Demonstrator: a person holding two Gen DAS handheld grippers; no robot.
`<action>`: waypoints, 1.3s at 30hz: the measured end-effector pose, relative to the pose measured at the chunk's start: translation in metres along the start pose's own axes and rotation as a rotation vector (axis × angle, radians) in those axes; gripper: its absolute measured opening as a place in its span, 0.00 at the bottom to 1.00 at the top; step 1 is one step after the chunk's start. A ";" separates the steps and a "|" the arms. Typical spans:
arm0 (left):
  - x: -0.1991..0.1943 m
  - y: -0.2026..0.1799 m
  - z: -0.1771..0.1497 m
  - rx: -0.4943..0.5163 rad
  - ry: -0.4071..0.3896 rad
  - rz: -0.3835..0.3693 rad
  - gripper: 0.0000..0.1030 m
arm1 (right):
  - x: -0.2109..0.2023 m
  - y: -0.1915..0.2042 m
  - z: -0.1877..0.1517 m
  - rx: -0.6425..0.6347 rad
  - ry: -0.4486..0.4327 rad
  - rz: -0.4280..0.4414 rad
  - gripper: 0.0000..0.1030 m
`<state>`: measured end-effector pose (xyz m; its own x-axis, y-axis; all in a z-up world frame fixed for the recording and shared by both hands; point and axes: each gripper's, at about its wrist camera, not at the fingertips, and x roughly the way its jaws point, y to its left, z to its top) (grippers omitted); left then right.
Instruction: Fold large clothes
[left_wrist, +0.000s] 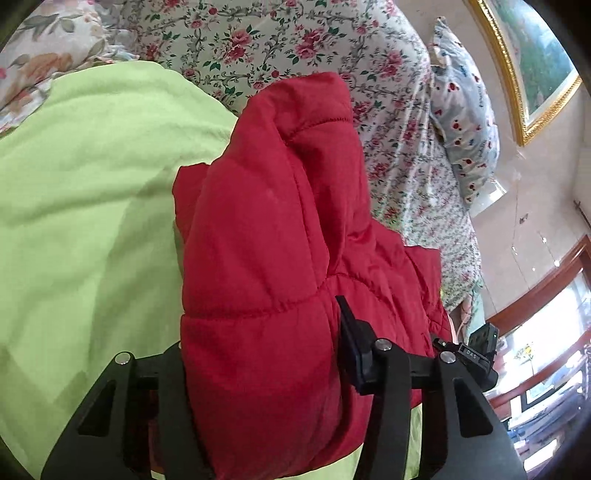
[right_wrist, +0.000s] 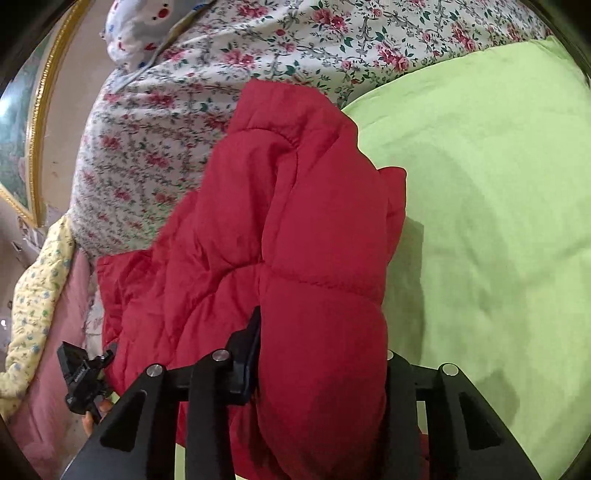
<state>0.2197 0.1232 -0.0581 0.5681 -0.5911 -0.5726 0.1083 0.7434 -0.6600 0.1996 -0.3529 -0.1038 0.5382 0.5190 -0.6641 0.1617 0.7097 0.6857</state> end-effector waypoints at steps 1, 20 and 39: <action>-0.005 -0.002 -0.004 0.001 0.002 -0.001 0.48 | -0.007 0.001 -0.007 0.000 0.006 0.009 0.37; -0.091 -0.016 -0.084 0.029 0.063 0.034 0.46 | -0.076 0.000 -0.109 0.023 0.090 0.084 0.37; -0.067 -0.012 -0.095 0.115 0.047 0.330 0.78 | -0.067 -0.004 -0.114 -0.008 0.081 -0.017 0.60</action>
<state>0.1029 0.1240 -0.0585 0.5503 -0.3248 -0.7692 0.0176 0.9255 -0.3783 0.0691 -0.3363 -0.0964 0.4669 0.5435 -0.6975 0.1632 0.7223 0.6721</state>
